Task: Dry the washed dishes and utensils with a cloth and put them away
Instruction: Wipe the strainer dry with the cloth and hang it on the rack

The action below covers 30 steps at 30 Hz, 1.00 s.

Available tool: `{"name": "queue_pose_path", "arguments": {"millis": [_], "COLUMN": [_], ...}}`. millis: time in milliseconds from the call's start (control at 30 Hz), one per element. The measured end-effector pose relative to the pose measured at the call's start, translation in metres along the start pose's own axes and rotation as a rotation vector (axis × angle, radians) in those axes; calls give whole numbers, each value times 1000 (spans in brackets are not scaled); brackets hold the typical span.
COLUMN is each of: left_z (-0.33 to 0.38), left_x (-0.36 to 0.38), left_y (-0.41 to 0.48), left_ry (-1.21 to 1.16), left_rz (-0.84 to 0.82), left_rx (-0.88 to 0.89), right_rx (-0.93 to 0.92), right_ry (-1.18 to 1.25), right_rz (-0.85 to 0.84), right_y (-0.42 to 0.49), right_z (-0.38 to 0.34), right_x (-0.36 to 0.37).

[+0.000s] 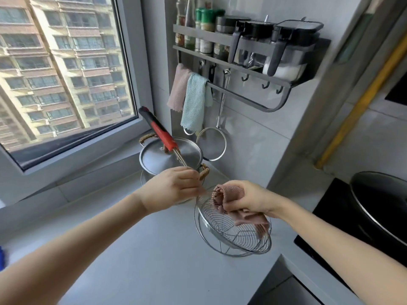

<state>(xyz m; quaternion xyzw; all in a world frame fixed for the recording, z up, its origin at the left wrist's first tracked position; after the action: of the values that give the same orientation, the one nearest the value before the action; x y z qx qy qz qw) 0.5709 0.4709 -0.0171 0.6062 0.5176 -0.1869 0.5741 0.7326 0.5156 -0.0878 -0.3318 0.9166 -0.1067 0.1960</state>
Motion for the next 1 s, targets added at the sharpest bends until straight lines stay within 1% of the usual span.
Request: {"name": "queue_pose_path", "arguments": {"millis": [33, 67, 100, 133, 167, 200, 233, 267, 300, 333, 367, 433, 533, 600, 700, 767, 833, 933, 1000], "left_z": [-5, -13, -25, -42, -59, -72, -77, -73, -67, -63, -63, -67, -71, -72, -73, -73, -71, -66, -65], "left_x": [0, 1, 1, 5, 10, 21, 38, 55, 71, 79, 83, 87, 99, 103, 110, 112, 112, 115, 121], "left_y": [-4, -8, -12, -20, -31, -45, -52, -50, -39, -24, -12, 6, 12, 14, 17, 23, 31, 43, 45], "left_ry": [16, 12, -14, -58, -129, -290, -573, -931, -1263, -1485, -1589, -1636, -1662, -1679, -1769, -1873, -1931, -1861, -1790], "left_rz": [31, 72, 125, 189, 254, 299, 332, 370, 430, 499, 550, 633, 805, 891, 980, 999, 967, 844, 797], "left_rx": [-32, -108, -257, -486, -782, -1075, -1319, -1470, -1517, -1496, -1454, -1428, -1532, -1539, -1474, -1415, -1347, -1306, -1290], "right_rx": [-6, -6, 1, 11, 23, 31, 32, 29, 27, 35, 49, 80, 116, 131, 148, 168, 188, 190, 182], "right_ry": [13, 3, -7, -10, -16, -37, -57, -75, -99, -141, -196, -314, -434, -436, -398, -440, -502, -541, -562], "right_rz": [89, 183, 274, 357, 432, 499, 552, 593, 625, 653, 678, 709, 734, 729, 752, 808, 881, 1009, 1061], "right_y": [-4, -9, -13, -17, -21, -24, -26, -28, -30, -32, -36, -42, -50, -53, -61, -67, -75, -89, -96], "right_z": [0, 1, 4, 8, 13, 17, 20, 23, 25, 26, 26, 24, 19, 20, 22, 18, 11, -1, -10], "right_x": [-6, -13, -20, -25, -30, -33, -35, -36, -37, -37, -37, -33, -28, -29, -37, -47, -58, -78, -88]}}
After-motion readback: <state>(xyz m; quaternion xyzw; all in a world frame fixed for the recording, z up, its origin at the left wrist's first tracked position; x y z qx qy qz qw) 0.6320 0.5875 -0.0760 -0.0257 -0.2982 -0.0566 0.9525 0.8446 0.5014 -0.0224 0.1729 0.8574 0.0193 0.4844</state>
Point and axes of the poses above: each hand's wrist, its own y-axis towards the middle knuckle, its own x-axis out of the palm, z = x × y, the point moved 7 cm from there along y, towards the middle knuckle, and after that the axes turned 6 degrees about -z, right-handed, at the moved point
